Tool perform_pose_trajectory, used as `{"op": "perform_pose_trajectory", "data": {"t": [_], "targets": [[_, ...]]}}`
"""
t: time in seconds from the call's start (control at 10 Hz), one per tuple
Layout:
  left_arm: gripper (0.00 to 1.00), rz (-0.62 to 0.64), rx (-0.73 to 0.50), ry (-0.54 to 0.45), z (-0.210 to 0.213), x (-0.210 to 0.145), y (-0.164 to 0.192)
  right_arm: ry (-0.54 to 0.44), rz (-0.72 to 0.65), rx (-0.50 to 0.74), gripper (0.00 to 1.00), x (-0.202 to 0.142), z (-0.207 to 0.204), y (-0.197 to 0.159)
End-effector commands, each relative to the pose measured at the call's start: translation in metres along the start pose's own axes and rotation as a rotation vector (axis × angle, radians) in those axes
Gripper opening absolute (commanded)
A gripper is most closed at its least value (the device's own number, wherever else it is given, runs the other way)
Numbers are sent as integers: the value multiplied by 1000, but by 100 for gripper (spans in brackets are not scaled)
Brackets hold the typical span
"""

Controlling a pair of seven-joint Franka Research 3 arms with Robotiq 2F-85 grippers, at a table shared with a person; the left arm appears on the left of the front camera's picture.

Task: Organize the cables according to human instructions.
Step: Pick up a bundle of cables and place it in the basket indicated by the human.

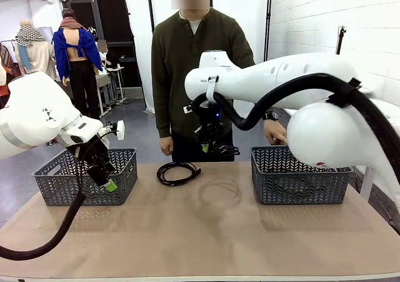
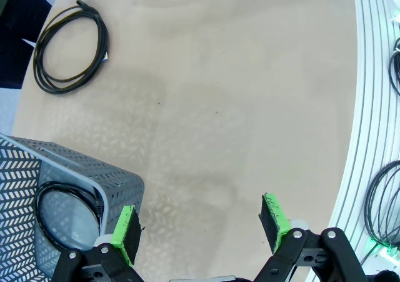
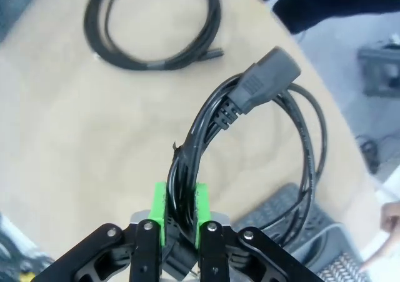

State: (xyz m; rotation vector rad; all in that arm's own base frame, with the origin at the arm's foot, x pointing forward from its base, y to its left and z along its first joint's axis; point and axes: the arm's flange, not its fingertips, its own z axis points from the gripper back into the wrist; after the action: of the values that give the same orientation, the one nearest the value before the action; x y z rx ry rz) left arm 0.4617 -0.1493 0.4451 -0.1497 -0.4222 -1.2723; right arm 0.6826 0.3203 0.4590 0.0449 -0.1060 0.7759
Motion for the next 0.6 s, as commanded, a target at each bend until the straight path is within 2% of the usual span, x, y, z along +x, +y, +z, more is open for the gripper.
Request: {"op": "perform_pose_trajectory", "data": {"t": [0.0,0.1,0.2,0.3,0.5], "targets": [[100,1,-7,3,3,2,0,38,181,-2,0,-31,10,-1],[100,1,-7,3,3,2,0,25,223,-4,0,-37,14,0],[100,1,-7,3,3,2,0,19,201,-4,0,-41,13,2],[100,1,-7,3,3,2,0,30,175,2,0,-16,12,-5],[100,1,-7,3,3,2,0,30,175,2,0,-16,12,-5]]}}
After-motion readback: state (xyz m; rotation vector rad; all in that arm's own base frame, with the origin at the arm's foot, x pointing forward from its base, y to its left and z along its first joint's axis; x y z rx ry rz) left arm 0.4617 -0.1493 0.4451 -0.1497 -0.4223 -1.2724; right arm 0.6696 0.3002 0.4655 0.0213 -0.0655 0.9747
